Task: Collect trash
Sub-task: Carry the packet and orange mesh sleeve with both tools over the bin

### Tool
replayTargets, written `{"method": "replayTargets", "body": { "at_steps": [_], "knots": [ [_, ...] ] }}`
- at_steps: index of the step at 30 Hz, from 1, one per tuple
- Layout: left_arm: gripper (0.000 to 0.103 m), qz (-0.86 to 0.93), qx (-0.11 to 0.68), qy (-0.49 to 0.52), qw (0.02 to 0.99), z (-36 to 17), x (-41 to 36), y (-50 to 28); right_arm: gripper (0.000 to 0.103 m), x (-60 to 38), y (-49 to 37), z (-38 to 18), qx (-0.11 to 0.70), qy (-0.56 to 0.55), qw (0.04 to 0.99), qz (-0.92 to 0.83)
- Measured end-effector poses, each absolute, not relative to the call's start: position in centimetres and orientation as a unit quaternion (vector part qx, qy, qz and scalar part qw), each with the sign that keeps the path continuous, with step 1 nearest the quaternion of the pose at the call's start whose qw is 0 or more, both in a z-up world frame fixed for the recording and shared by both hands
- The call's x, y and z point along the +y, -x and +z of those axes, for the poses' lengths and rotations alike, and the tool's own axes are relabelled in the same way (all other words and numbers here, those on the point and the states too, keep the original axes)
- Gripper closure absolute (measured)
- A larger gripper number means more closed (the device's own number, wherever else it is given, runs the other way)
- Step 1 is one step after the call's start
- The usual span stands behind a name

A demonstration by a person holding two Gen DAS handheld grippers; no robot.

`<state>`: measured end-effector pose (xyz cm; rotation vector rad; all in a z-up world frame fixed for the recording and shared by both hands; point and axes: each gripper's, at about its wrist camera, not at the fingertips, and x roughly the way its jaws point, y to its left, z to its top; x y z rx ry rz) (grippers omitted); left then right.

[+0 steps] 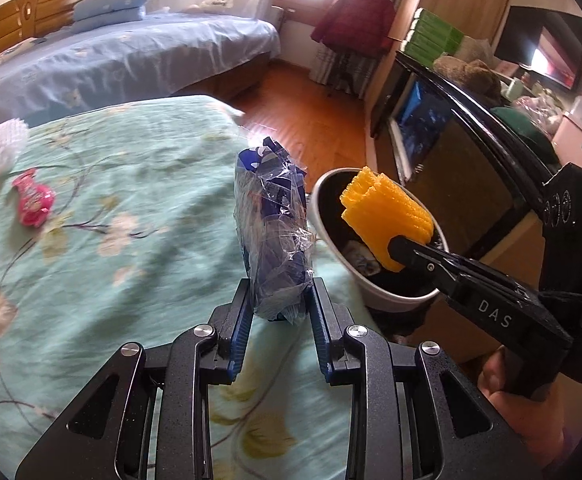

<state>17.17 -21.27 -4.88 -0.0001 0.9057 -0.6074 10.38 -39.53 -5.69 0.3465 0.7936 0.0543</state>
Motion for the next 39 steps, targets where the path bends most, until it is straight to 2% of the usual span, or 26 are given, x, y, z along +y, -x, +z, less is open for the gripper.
{"method": "replayTargets", "body": {
  "at_steps": [30, 35, 37, 39],
  "knots": [
    [0.076, -0.341, 0.465, -0.050, 0.816, -6.4, -30.0, -18.6, 0.091, -46.6, -9.1, -7.3, 0.394, -0.188, 0.898, -0.057],
    [0.073, -0.343, 0.468, -0.053, 0.813, -6.6, -30.7, -19.1, 0.090, -47.3, -9.3, -7.5, 0.398, -0.187, 0.896, -0.063],
    [0.072, -0.343, 0.466, -0.057, 0.814, -6.6, -30.9, -19.1, 0.087, -47.6, -9.4, -7.5, 0.398, -0.188, 0.895, -0.066],
    [0.063, -0.342, 0.464, -0.060, 0.815, -6.6, -31.1, -19.2, 0.086, -47.9, -9.6, -7.6, 0.399, -0.188, 0.895, -0.071]
  ]
}}
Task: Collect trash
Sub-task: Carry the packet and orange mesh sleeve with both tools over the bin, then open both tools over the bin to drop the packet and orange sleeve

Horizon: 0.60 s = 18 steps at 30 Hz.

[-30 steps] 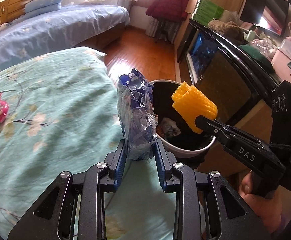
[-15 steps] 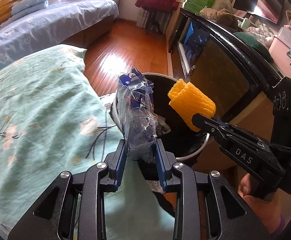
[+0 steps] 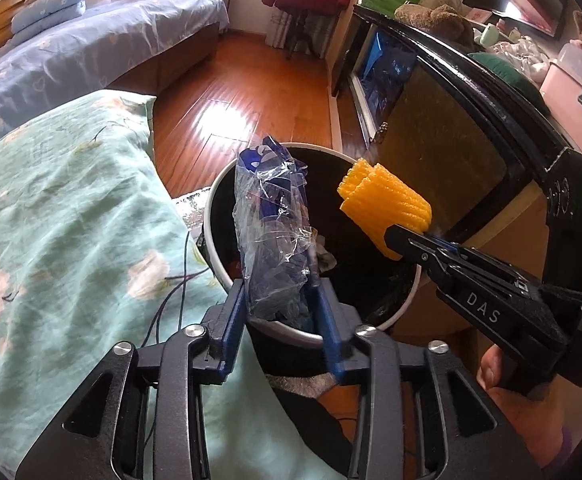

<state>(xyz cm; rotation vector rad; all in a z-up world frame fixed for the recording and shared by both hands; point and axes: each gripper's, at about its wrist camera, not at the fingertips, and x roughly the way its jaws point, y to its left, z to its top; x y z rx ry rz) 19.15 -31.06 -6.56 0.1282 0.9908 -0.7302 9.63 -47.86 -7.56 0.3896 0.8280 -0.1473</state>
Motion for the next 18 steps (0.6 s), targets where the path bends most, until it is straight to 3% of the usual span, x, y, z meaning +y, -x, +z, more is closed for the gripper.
{"method": "replayTargets", "body": {
  "at_steps": [2, 4, 6, 11, 18],
  "knots": [
    [0.060, -0.341, 0.464, -0.061, 0.815, -6.6, -30.9, -19.1, 0.083, -48.3, -9.9, -7.8, 0.403, -0.194, 0.891, -0.073],
    [0.057, -0.340, 0.463, -0.061, 0.816, -6.5, -30.8, -19.0, 0.069, -48.9, -10.1, -8.1, 0.406, -0.204, 0.887, -0.077],
    [0.050, -0.337, 0.462, -0.060, 0.818, -6.5, -30.4, -19.0, 0.062, -49.1, -10.1, -8.1, 0.405, -0.210, 0.887, -0.076],
    [0.049, -0.326, 0.461, -0.044, 0.825, -6.4, -28.4, -19.0, 0.061, -48.5, -10.0, -7.7, 0.400, -0.210, 0.889, -0.071],
    [0.048, -0.287, 0.446, -0.021, 0.847, -6.1, -24.0, -18.2, 0.044, -46.3, -10.1, -6.4, 0.391, -0.201, 0.897, -0.048]
  ]
}}
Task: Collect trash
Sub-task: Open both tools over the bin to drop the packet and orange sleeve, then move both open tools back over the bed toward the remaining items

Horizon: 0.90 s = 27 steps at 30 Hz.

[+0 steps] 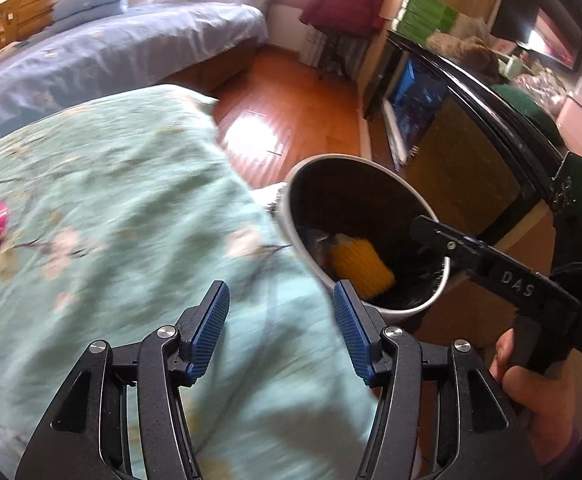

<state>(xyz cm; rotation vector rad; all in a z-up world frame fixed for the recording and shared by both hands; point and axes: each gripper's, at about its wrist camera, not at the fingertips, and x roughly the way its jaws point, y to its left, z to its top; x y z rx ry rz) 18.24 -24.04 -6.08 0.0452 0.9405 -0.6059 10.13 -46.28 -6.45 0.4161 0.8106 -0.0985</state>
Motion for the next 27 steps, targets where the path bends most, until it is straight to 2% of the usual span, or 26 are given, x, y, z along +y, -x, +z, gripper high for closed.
{"method": "replayTargets", "body": {
  "at_steps": [11, 17, 19, 21, 27],
  "knots": [
    [0.048, -0.190, 0.436, 0.025, 0.879, -6.5, -13.8, -17.8, 0.038, -39.6, -12.3, -5.5, 0.391, -0.172, 0.904, 0.022],
    [0.048, -0.142, 0.434, 0.051, 0.888, -6.8, -8.4, -18.0, 0.029, -35.2, -13.7, -5.7, 0.400, -0.155, 0.901, 0.067],
    [0.045, -0.127, 0.435, 0.059, 0.890, -7.0, -7.0, -18.2, 0.027, -33.6, -14.1, -5.7, 0.404, -0.147, 0.899, 0.082],
    [0.038, -0.110, 0.438, 0.065, 0.890, -7.2, -5.7, -18.3, 0.025, -32.1, -14.5, -5.7, 0.407, -0.139, 0.898, 0.095],
    [0.038, -0.071, 0.436, 0.085, 0.893, -7.6, -1.2, -18.3, 0.025, -28.4, -15.6, -5.9, 0.413, -0.117, 0.894, 0.128]
  ]
}}
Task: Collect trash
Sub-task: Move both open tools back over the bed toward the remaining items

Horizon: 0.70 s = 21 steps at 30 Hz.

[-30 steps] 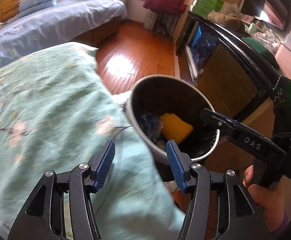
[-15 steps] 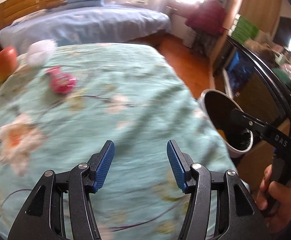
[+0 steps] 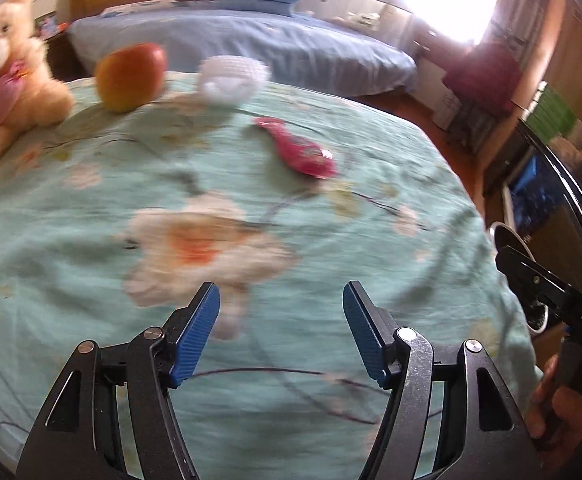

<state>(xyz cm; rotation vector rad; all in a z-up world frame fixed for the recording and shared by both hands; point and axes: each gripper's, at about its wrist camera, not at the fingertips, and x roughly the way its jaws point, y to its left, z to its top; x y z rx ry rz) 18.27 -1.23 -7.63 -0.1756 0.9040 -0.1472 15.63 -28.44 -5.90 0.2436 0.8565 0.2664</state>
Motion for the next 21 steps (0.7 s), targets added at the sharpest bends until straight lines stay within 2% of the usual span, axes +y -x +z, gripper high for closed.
{"method": "replayTargets", "body": {
  "at_steps": [11, 21],
  "knots": [
    [0.038, -0.023, 0.428, 0.087, 0.899, -7.5, 3.5, -20.7, 0.025, -21.5, -19.2, -6.7, 0.427, -0.084, 0.880, 0.193],
    [0.038, -0.004, 0.433, 0.082, 0.898, -7.7, 6.3, -26.4, 0.026, -16.8, -24.0, -7.9, 0.444, -0.050, 0.867, 0.222]
  ]
}}
